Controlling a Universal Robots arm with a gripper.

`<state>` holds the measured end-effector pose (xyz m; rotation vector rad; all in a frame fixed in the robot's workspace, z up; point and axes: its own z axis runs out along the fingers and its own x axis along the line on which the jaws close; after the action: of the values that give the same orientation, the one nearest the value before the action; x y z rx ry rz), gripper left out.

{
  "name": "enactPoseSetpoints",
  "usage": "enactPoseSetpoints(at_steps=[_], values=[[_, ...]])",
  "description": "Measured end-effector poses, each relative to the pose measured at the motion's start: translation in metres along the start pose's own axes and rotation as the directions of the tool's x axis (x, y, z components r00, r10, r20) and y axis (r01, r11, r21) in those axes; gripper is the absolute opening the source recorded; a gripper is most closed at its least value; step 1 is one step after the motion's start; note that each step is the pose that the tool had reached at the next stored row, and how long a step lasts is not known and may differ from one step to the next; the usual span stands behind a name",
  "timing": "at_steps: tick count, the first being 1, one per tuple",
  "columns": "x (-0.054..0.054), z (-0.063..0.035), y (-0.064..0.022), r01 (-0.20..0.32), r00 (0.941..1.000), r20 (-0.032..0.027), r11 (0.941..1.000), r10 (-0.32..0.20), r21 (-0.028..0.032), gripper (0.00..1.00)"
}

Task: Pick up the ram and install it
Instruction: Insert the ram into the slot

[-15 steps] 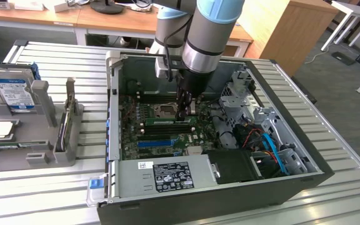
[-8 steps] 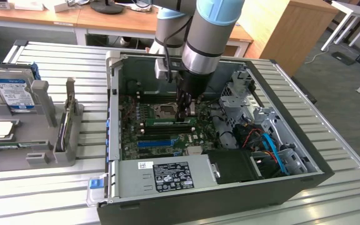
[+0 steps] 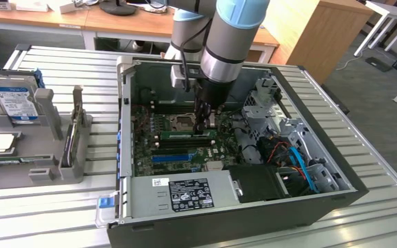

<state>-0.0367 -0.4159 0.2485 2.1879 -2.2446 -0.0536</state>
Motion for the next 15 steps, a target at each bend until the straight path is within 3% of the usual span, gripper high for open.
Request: enactPoseSetpoints(at_steps=[15], values=[[0.0009, 0.0035, -0.0001, 0.001, 1.0000, -0.0006, 1.0000, -0.001, -0.0003, 0.12]])
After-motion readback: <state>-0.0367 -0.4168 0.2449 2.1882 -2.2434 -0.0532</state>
